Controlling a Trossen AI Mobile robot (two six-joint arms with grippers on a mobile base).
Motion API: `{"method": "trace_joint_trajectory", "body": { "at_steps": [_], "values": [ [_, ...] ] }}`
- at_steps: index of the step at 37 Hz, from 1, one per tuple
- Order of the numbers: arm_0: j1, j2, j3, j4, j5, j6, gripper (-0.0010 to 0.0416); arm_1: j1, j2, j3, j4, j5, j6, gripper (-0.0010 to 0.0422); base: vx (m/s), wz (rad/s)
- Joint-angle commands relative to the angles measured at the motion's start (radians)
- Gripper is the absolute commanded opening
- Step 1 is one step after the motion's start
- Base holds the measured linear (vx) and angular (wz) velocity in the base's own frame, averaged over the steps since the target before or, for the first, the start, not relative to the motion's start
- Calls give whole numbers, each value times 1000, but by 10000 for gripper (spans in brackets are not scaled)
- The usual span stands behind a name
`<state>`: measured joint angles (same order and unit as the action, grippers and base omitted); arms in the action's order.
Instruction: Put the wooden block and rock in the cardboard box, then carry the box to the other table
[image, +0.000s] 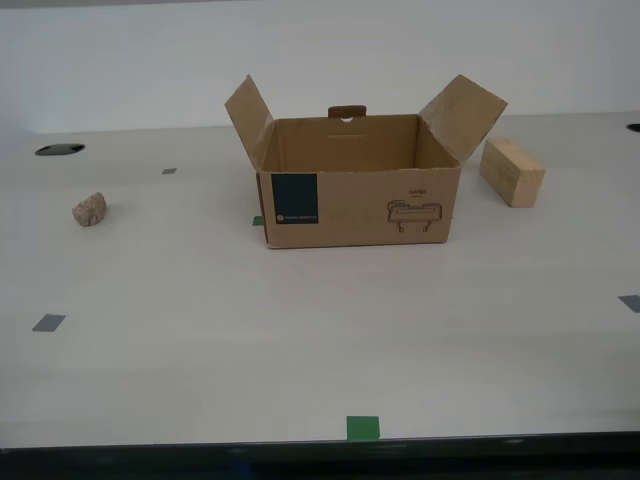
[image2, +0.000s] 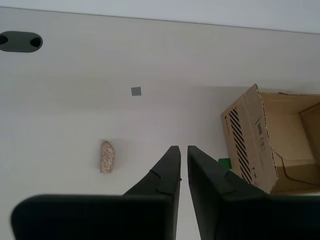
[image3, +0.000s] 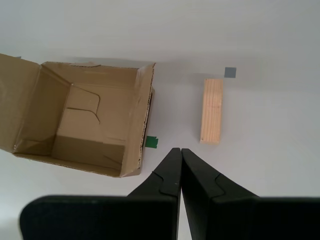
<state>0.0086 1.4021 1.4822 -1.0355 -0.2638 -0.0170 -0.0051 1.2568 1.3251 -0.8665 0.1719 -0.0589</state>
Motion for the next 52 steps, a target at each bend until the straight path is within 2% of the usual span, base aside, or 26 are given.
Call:
{"method": "trace_joint_trajectory", "body": {
  "at_steps": [1, 4, 17, 20, 21, 29, 34, 38, 46, 48, 52],
  "values": [
    [1, -1, 0, 11, 41, -18, 1, -1, 0, 1, 0, 4, -5, 43, 0, 0],
    [1, -1, 0, 12, 59, -22, 1, -1, 0, 1, 0, 4, -5, 67, 0, 0],
    [4, -1, -2, 9, 59, -23, 1, -1, 0, 1, 0, 4, -13, 173, 0, 0],
    [6, -1, -6, 9, 59, -66, 1, -1, 0, 1, -1, 4, -12, 199, 0, 0],
    [6, -1, -8, 10, 59, -69, 1, -1, 0, 1, -1, 4, -12, 208, 0, 0],
    [6, -1, -8, 17, 59, -62, 1, -1, 0, 1, -1, 4, -12, 277, 0, 0],
    [13, 0, -8, -2, 31, -59, 1, -1, 0, 1, -2, 4, -12, 319, 0, 0],
    [13, 0, -8, 38, 32, -58, 1, -1, 0, 1, -8, 4, -12, 348, 0, 0],
    [13, -1, -8, 69, 30, -55, 1, -1, 0, 1, -18, 4, -11, 382, 0, 0],
    [13, -1, -8, 68, 29, -37, 1, -1, 0, 1, -18, 4, -11, 386, 0, 0],
    [13, -1, -8, 71, 29, -35, 1, -1, 0, 1, -18, 4, -8, 387, 0, 0]
  ]
}}
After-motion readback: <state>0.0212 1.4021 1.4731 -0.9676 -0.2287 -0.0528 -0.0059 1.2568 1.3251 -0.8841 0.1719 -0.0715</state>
